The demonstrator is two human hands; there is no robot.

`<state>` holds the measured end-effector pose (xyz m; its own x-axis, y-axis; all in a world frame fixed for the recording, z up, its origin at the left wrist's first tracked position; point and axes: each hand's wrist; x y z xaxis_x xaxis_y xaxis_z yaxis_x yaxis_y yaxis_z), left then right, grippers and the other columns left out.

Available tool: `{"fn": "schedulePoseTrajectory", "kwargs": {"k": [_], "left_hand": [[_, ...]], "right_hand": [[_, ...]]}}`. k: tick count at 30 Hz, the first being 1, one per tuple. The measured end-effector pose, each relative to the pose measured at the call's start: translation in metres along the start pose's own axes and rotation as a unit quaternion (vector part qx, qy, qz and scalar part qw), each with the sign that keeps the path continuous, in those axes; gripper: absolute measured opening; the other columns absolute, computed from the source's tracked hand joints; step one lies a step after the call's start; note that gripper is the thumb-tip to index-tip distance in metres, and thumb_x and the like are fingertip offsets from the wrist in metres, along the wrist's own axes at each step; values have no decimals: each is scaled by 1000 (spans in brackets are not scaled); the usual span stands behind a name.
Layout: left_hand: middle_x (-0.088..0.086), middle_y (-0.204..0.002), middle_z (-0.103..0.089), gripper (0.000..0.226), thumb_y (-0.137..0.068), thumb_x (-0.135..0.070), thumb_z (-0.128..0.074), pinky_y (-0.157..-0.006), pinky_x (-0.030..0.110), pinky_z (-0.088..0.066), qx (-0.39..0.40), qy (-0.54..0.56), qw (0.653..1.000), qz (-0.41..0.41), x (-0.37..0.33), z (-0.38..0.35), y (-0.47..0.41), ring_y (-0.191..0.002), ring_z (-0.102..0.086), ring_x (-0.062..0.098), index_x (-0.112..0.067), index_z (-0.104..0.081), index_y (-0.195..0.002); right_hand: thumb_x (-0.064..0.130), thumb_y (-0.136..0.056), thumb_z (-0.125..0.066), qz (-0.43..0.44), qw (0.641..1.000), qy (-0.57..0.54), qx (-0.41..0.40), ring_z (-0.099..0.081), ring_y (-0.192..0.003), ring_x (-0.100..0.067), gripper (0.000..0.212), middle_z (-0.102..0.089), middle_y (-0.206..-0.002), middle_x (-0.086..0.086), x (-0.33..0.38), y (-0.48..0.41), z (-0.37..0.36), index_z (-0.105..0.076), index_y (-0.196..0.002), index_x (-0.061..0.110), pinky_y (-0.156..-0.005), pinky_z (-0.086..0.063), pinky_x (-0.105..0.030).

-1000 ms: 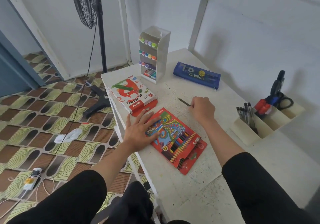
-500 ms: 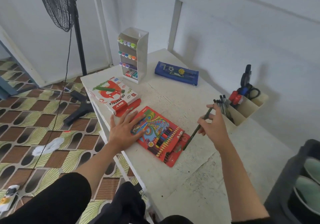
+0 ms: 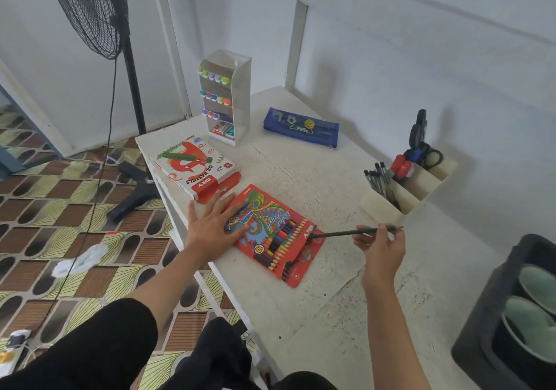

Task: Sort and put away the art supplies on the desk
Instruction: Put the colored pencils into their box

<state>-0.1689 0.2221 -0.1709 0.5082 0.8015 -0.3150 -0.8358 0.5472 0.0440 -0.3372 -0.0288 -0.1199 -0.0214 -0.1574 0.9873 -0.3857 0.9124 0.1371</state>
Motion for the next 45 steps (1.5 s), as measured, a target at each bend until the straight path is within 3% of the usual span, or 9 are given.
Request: {"fn": "schedulePoseTrajectory", "kwargs": {"k": [8, 11, 18, 25, 31, 35, 38, 42, 45], "left_hand": [[-15, -158, -13, 82, -67, -81, -5, -113, 58, 12, -2, 0, 1000, 4, -2, 1, 1, -146, 6, 9, -52, -14, -144], [-15, -158, -12, 81, -68, -81, -5, -113, 58, 12, 3, -8, 1000, 7, -2, 1, 1, -146, 5, 9, -53, -12, -144], [-16, -158, -11, 83, -66, -82, -2, -113, 58, 11, 5, -10, 1000, 9, -2, 1, 0, -146, 6, 9, -54, -11, -144], [-16, -158, -10, 70, -77, -74, -17, -113, 58, 12, 15, -14, 1000, 13, -3, 2, 1, -146, 8, 8, -53, -10, -144], [-16, -157, -11, 72, -76, -75, -16, -113, 58, 11, 11, -9, 1000, 13, -4, 3, 1, -146, 7, 8, -52, -13, -144], [-17, -157, -13, 75, -74, -78, -12, -113, 58, 10, 2, -2, 1000, 14, -4, 2, 2, -146, 7, 6, -52, -14, -144], [-17, -157, -13, 79, -71, -80, -8, -113, 58, 11, 0, 1, 1000, 13, -4, 2, 2, -146, 6, 7, -53, -14, -144], [-17, -157, -11, 77, -72, -80, -8, -113, 59, 11, 4, -6, 1000, 14, -4, 2, 2, -146, 8, 7, -53, -12, -144], [-17, -157, -10, 81, -68, -81, -2, -113, 58, 12, 2, -7, 1000, 11, -4, 2, 2, -146, 8, 8, -53, -11, -144]], "right_hand": [[9, -100, -39, -71, 994, -85, -18, -63, -58, -22, 9, -65, -86, -24, -11, 10, -4, -41, -93, 13, -59, -56, -26], [9, -99, -42, -58, 995, -77, -30, -62, -62, -22, 14, -65, -88, -21, -12, 12, -4, -43, -88, 17, -60, -55, -24], [6, -98, -45, -19, 996, -55, -70, -62, -54, -8, 3, -53, -100, -13, -25, 14, 6, -47, -99, 7, -60, -54, -17], [-4, -83, -65, -42, 994, -72, -71, -70, -70, -23, 31, -65, -89, -11, -25, 21, 6, -51, -109, 4, -66, -58, -25], [-8, -87, -58, -23, 995, -56, -79, -70, -71, -26, 13, -65, -86, -17, -30, 23, -2, -54, -96, 0, -64, -58, -23], [-10, -84, -60, 35, 997, 59, -18, -67, -79, -18, 11, -67, -92, -15, -41, 21, 3, -64, -90, -2, -72, -56, -17], [-7, -79, -68, 100, 971, 208, 57, -62, -88, -17, 14, -67, -98, -12, -45, 21, 1, -71, -91, -1, -72, -47, -4], [14, -80, -72, 147, 908, 376, 116, -46, -98, -12, 10, -60, -102, 7, -42, 20, -14, -75, -90, 16, -60, -34, -14], [24, -78, -75, 139, 881, 432, 134, -38, -94, -8, 6, -54, -99, 16, -37, 20, -27, -73, -83, 26, -53, -31, -18]]}}
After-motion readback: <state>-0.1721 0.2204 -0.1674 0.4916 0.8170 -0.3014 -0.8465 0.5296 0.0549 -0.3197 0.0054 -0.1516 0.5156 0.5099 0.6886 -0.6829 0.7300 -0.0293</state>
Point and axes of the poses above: each hand's wrist, its own y-axis away from the middle knuckle, its own z-axis out of the back of the hand, x = y × z
